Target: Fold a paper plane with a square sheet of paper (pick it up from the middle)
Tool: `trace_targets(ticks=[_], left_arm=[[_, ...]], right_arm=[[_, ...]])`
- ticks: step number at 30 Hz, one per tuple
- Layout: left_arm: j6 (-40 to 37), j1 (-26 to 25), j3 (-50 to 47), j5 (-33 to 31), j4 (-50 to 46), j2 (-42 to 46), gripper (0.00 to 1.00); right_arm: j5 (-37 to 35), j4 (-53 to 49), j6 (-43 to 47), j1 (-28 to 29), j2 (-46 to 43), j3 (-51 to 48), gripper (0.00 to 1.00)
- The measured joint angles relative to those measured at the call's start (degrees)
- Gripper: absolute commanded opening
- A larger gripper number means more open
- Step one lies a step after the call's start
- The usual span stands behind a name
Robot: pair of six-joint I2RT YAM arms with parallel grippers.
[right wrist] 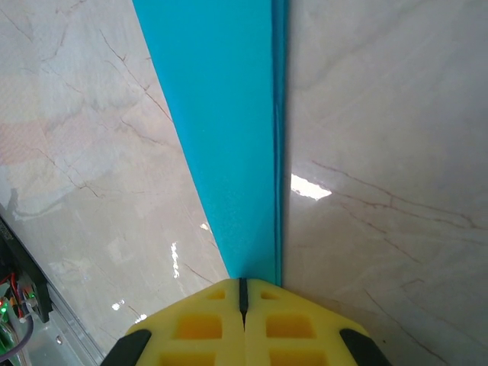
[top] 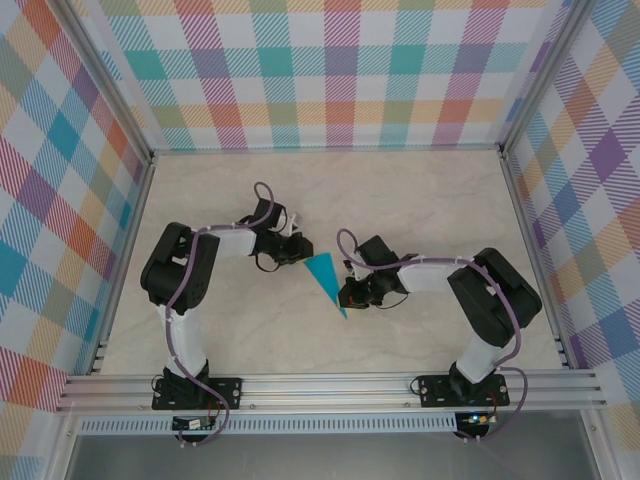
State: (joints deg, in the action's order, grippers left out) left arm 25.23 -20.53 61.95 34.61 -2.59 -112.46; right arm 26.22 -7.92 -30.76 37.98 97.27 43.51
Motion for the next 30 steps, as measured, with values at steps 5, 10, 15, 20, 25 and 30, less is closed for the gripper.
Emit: trace_targets(ticks=[5,10,15,20,25,30], left_arm=[[2.5,3.1,2.2,-2.7,-0.9,-0.4,0.19],[4.2,4.1,3.6,-5.1,-3.5,2.0,0.19],[6.6,2.8,-0.2,-5.0,-2.8,10.7,0.15],[9.3,-2.6,-6.0,-2.6,1.8,14.4,0.09],[10.4,-9.0,-9.4,0.1,4.2,11.6,0.05],[9.9,-10.8,-9.7,1.1,4.7,8.1,0.05]], right_arm=[[0.3,-1.7,0.0,0.0,-0.5,-0.2,0.00],[0.4,-2.2,-0.1,0.0,-0.6,-0.2,0.00],[0.4,-3.1,-0.1,0.0,-0.6,0.2,0.00],[0.4,-3.7,-0.2,0.0,-0.6,0.3,0.00],[0.4,-3.9,-0.3,0.0,-0.6,0.4,0.00],[0.4,-4.2,-0.3,0.0,-0.6,0.4,0.00]])
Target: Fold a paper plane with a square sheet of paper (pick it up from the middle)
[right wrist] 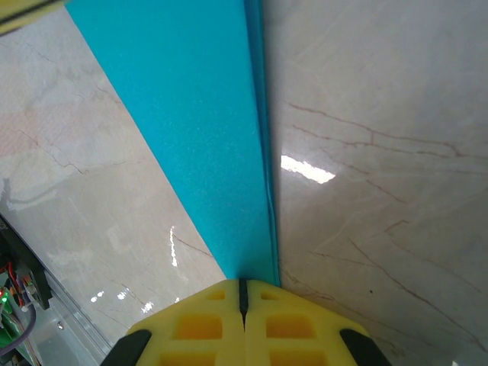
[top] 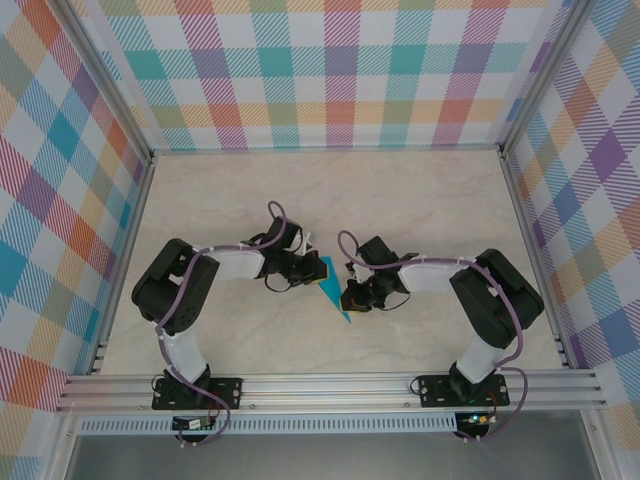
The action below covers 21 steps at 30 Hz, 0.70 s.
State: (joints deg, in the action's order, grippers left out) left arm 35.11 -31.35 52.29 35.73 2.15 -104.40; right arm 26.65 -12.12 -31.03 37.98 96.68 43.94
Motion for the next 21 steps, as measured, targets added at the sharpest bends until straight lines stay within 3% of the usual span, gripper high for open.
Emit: trace_targets(ticks=[14,21], left_arm=[[-5.5,0.7,0.0,-1.2,0.0,-2.7,0.05],[-6.2,4.7,0.3,-1.1,-0.5,-2.8,0.04]], right_arm=[[0.2,-0.2,0.0,0.0,0.1,0.0,0.00],[0.4,0.4,0.0,0.0,0.4,0.0,0.00]])
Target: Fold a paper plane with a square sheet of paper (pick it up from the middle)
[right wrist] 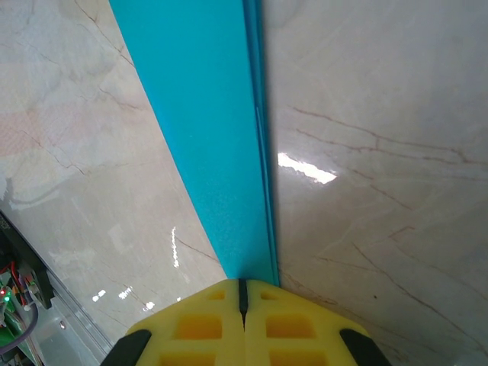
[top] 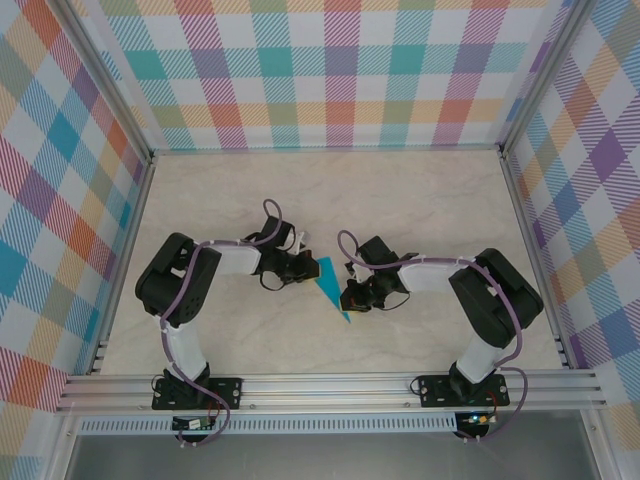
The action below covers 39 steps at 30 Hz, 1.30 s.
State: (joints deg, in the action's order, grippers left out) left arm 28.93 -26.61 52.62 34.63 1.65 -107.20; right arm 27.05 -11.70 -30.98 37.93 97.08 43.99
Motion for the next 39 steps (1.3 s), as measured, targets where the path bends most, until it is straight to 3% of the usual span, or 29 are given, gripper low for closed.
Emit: trace_targets(ticks=[10,22,30,39], left_arm=[[1.8,3.3,1.1,-2.0,-0.7,-0.3,0.03],[1.9,9.8,2.9,-9.6,-0.8,1.3,0.06],[6.3,7.5,-9.0,-6.4,7.8,11.8,0.05],[8.3,0.0,-11.6,-4.5,14.1,14.6,0.03]], right_arm=[[-0.2,1.8,0.0,0.0,0.4,0.1,0.00],[-0.2,0.2,0.0,0.0,0.2,0.5,0.00],[-1.3,-2.9,0.0,0.2,0.1,1.9,0.00],[-2.4,-5.7,0.2,0.4,0.9,4.0,0.00]])
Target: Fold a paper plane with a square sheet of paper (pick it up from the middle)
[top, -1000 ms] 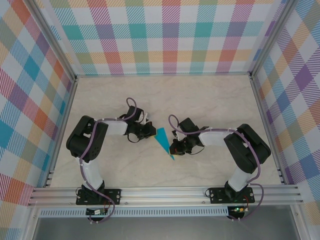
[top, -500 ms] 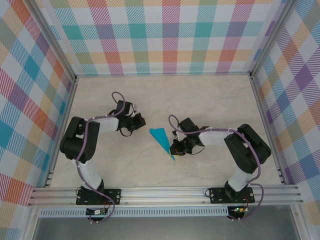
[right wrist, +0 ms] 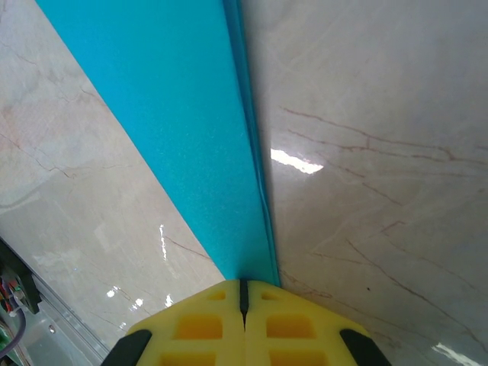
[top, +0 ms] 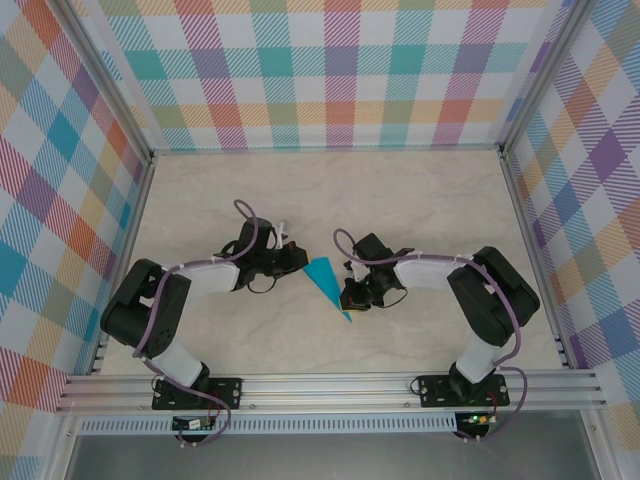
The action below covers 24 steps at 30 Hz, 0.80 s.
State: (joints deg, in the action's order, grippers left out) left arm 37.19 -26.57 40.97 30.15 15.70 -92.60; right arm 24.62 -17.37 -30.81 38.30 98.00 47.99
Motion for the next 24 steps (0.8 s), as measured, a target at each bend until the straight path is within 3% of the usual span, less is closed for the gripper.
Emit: trace_targets(ticks=[10,24], left_arm=[[0.5,-2.6,1.1,0.9,0.7,-9.6,0.01],[-2.7,-2.6,5.0,-0.5,-5.5,-10.6,0.00]], right_arm=[[-0.3,0.1,0.0,0.0,0.6,1.4,0.00],[1.9,4.3,1.5,0.6,5.9,9.9,0.00]])
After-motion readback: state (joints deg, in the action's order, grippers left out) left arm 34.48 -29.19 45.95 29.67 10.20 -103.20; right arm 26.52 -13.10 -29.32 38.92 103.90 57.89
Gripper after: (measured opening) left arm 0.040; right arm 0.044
